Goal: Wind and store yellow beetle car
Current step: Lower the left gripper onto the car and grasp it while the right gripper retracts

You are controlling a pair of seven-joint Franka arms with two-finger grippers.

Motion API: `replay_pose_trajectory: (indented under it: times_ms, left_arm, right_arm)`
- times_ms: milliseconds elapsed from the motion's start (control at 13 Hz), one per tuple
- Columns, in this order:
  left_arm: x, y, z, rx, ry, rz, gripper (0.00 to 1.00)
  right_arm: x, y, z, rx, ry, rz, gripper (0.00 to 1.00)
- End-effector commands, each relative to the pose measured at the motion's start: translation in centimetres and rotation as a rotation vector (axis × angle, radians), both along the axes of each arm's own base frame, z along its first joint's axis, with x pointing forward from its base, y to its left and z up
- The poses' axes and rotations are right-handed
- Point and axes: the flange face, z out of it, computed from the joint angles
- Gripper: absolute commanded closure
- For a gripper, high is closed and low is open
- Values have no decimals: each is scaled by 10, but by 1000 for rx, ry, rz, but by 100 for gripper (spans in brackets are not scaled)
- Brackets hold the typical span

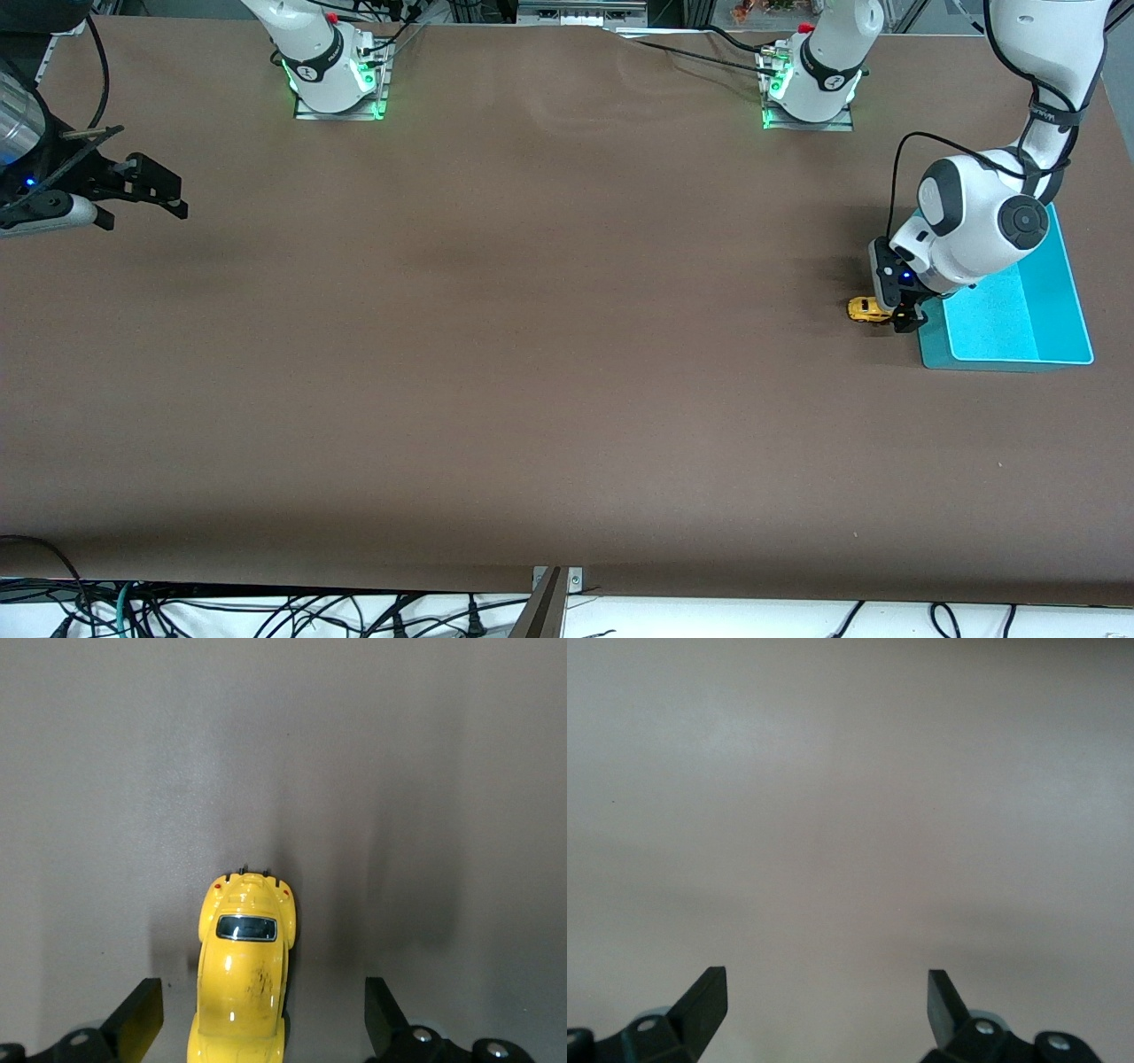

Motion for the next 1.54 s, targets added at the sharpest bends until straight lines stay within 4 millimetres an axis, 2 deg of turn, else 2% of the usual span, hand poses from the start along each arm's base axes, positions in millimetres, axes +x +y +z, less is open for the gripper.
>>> replay_pose_trajectory:
  times_ms: [0, 77, 154, 231, 385, 462, 615, 846, 1154, 1308, 1385, 1462]
  left_arm:
    - [-5, 4, -5, 8, -39, -50, 0]
    - [-7, 2, -10, 5, -34, -48, 3]
    - [-7, 2, -10, 5, -34, -47, 20]
    - [-6, 2, -9, 4, -36, -44, 48]
    - [-5, 3, -6, 4, -40, -44, 74]
    - [-4, 1, -3, 2, -41, -49, 81]
    - [0, -5, 11, -6, -36, -59, 85]
    - [15, -21, 48, -58, 7, -48, 85]
    - [46, -16, 99, -161, 88, 10, 84]
    - [57, -1, 121, -165, 93, 17, 84]
    - [57, 12, 125, -164, 87, 32, 84]
    - [50, 34, 130, -170, 92, 60, 84]
  right_arm:
    - [2, -6, 7, 1, 5, -4, 0]
    - [2, -9, 8, 2, 3, -10, 0]
    - [3, -10, 7, 4, 4, -14, 0]
    - [3, -10, 7, 4, 4, -14, 0]
    - [3, -10, 7, 4, 4, -12, 0]
    - [3, -9, 6, 4, 7, -11, 0]
    - [3, -10, 7, 5, 4, -12, 0]
    - [3, -10, 6, 6, 6, -11, 0]
    - [3, -11, 7, 4, 4, -12, 0]
    - [3, -10, 6, 4, 6, -11, 0]
    - [3, -11, 7, 4, 4, -12, 0]
    - [3, -11, 7, 4, 4, -12, 0]
